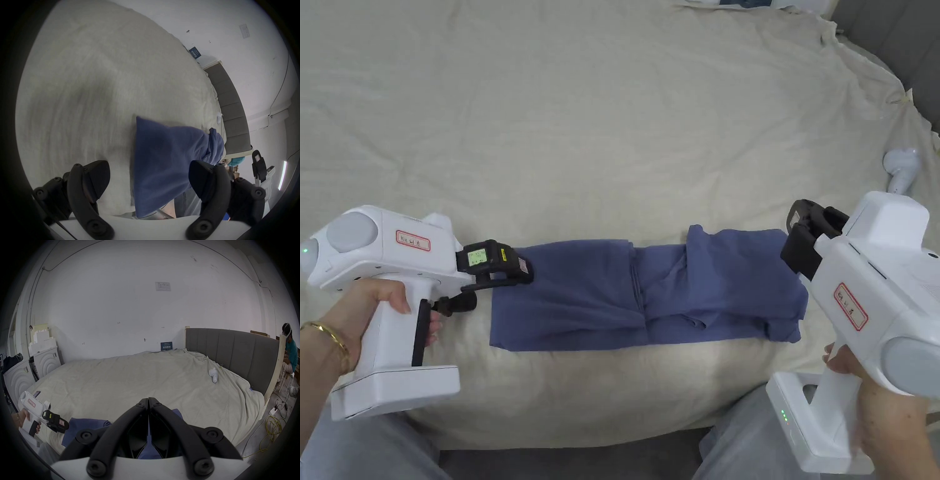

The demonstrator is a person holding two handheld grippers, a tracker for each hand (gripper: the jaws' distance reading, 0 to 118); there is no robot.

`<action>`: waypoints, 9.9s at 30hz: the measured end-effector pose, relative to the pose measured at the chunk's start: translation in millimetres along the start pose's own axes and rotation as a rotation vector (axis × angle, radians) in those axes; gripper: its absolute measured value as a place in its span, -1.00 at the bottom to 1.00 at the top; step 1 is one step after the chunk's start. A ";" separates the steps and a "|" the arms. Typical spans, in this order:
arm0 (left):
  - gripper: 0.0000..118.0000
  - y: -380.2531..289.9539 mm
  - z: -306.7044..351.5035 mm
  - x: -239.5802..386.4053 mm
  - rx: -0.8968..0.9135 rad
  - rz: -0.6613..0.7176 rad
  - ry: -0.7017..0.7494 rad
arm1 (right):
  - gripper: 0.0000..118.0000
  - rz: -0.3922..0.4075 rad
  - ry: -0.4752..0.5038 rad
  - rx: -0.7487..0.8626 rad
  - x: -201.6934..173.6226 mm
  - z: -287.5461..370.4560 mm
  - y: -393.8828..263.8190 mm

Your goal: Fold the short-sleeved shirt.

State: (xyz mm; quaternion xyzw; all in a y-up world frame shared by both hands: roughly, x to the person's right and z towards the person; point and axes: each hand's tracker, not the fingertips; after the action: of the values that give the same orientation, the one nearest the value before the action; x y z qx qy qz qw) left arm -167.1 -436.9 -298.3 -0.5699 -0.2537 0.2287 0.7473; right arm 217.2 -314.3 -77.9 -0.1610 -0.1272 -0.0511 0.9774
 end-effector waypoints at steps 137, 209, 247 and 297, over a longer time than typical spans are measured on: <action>-1.00 -63.7 108.4 76.9 0.918 -0.427 0.412 | -1.00 -0.026 0.245 0.071 -116.7 -39.4 10.3; -0.73 46.8 72.5 16.1 -0.031 -0.150 0.102 | -1.00 -0.071 0.395 -0.098 -170.7 -79.8 -50.4; 0.86 124.5 299.8 -152.1 0.574 -0.095 1.098 | -1.00 -0.011 0.254 0.015 -112.0 -63.7 11.8; -1.00 -67.4 97.0 102.5 1.043 -0.530 0.462 | -1.00 0.021 0.143 0.135 -41.8 -24.0 20.8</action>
State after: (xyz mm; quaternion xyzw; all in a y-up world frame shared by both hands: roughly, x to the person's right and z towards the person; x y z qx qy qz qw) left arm -147.0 -317.3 -199.5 -0.0829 -0.0734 0.0000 0.9939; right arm 185.4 -300.1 -117.2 -0.0922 -0.0584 -0.0438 0.9931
